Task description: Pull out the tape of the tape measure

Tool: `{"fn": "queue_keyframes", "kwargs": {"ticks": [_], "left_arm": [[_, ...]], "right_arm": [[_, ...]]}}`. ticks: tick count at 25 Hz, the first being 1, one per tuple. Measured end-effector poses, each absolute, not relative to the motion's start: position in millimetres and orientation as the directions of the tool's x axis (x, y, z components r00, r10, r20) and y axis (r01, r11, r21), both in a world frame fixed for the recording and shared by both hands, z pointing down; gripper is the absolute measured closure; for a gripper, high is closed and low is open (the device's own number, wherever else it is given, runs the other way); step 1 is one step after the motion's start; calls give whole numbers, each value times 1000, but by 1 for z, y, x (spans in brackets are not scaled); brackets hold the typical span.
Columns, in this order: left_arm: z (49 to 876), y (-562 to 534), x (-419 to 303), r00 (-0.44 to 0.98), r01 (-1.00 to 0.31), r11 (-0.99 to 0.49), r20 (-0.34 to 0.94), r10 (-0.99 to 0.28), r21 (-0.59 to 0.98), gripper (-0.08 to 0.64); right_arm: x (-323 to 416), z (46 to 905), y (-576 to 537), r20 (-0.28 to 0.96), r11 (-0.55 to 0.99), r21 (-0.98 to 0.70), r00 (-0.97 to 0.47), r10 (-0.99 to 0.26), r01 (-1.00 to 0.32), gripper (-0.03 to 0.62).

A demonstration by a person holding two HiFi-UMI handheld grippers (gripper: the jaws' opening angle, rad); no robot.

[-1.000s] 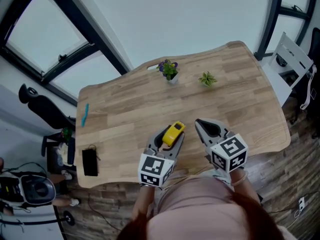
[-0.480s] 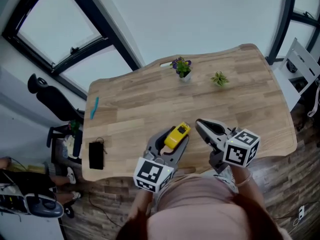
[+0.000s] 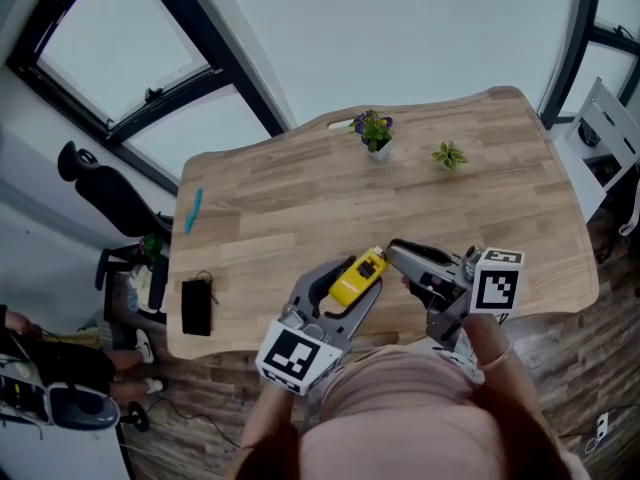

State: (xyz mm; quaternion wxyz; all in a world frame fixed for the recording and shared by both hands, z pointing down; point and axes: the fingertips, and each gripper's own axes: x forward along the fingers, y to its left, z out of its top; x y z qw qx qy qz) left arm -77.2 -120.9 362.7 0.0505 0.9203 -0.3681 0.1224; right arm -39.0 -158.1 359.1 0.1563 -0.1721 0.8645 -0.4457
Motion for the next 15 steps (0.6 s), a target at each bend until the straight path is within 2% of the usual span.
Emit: {"fn": "queue_keyframes", "kwargs": {"ticks": [15], "left_arm": [[367,-109,-68,736,-619,-782,293,-610,-73,374]], "right_arm": [[-48,358,-145,-280,385,-912,-899,-337,140,518]]}}
